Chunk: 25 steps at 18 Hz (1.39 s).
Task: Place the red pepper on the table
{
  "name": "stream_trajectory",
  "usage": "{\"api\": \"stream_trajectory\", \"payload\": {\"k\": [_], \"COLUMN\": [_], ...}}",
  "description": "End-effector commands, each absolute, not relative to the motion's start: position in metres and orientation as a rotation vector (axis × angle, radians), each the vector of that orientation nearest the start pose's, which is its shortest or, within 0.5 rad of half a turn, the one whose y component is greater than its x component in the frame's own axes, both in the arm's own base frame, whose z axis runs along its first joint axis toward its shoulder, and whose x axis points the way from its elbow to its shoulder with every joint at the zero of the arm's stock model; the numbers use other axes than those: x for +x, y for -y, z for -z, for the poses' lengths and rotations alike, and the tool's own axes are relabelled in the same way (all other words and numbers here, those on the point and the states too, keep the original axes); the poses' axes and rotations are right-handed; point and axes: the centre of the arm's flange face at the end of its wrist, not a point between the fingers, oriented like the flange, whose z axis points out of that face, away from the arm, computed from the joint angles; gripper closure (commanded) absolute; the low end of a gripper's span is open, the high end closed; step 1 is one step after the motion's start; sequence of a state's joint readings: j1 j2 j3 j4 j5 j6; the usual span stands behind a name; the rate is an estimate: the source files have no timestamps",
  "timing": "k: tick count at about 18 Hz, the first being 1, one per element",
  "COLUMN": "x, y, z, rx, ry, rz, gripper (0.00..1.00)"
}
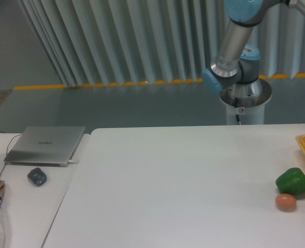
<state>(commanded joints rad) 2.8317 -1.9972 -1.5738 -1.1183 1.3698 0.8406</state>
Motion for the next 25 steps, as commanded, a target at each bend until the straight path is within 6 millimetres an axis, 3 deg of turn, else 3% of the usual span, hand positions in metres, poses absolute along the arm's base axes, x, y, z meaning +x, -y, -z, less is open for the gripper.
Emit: {"api": "stream_trajectory", "payload": {"k": [17, 20, 21, 25], "x": [-0.5588, -0.5615, -0.5624, -0.5647], "y": [-0.3428, -0.3425, -0.3418, -0.3393], "z": [-0.2806, -0.2828, -0.2836, -0.2875], "rx": [-2.884, -2.883, -2.882, -2.88], "ry": [0.6, 0.591, 0.593, 0.594], "rz": [0.097, 0.083, 0.081, 0.071], "gripper": [0.0, 0.17, 0.28, 0.36]}}
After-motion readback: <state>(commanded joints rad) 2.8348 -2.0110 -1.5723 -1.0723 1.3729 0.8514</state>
